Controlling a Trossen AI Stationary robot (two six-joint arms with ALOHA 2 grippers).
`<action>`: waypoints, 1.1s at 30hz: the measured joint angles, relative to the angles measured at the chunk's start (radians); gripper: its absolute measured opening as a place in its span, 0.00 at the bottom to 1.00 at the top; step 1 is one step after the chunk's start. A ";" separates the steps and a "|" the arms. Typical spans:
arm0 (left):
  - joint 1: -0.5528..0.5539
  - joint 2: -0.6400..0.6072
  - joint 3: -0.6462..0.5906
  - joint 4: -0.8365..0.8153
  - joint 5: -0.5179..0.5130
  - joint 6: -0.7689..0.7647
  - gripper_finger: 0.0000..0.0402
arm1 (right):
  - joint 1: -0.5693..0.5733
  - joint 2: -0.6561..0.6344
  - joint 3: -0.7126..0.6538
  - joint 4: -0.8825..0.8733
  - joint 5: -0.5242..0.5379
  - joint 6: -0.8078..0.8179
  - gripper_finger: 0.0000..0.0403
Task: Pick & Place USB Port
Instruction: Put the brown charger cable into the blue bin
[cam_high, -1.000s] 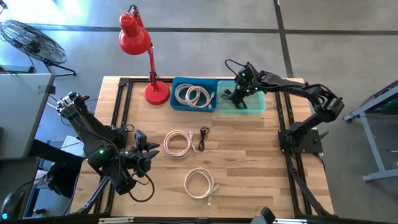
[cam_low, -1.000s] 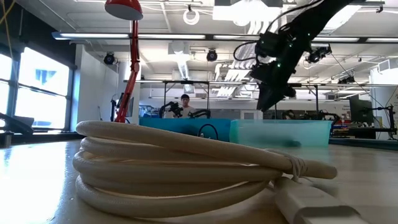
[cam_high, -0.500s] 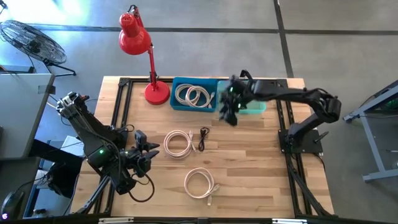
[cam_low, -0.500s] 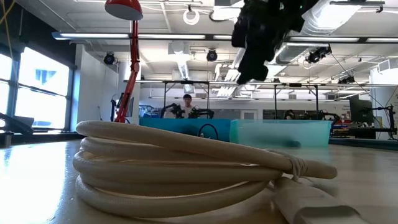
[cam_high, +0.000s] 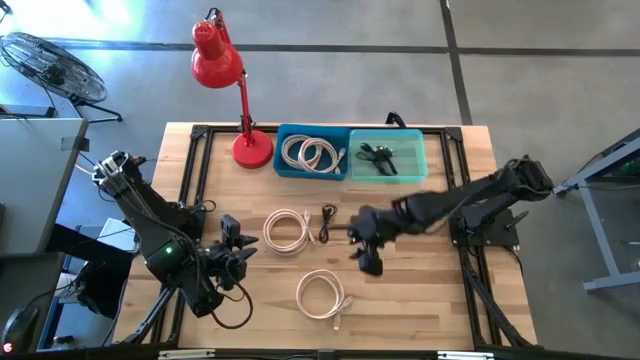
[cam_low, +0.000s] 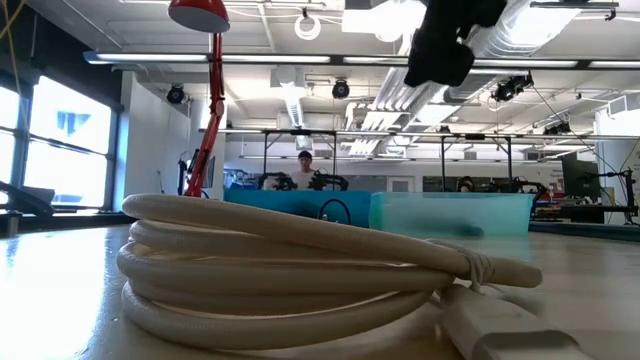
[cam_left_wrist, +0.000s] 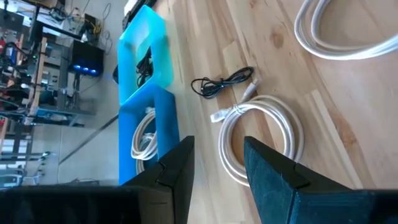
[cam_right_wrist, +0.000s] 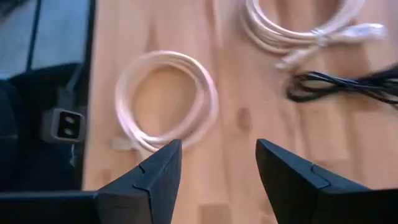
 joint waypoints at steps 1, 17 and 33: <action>0.000 0.008 0.000 0.003 0.004 0.000 0.33 | 0.030 0.007 0.000 0.023 0.018 0.025 0.49; 0.000 0.025 0.000 0.084 0.053 0.009 0.33 | 0.275 0.299 0.051 0.278 0.056 0.024 0.49; -0.001 0.025 0.000 0.091 0.152 0.012 0.33 | 0.266 0.556 0.404 -0.139 0.100 -0.124 0.49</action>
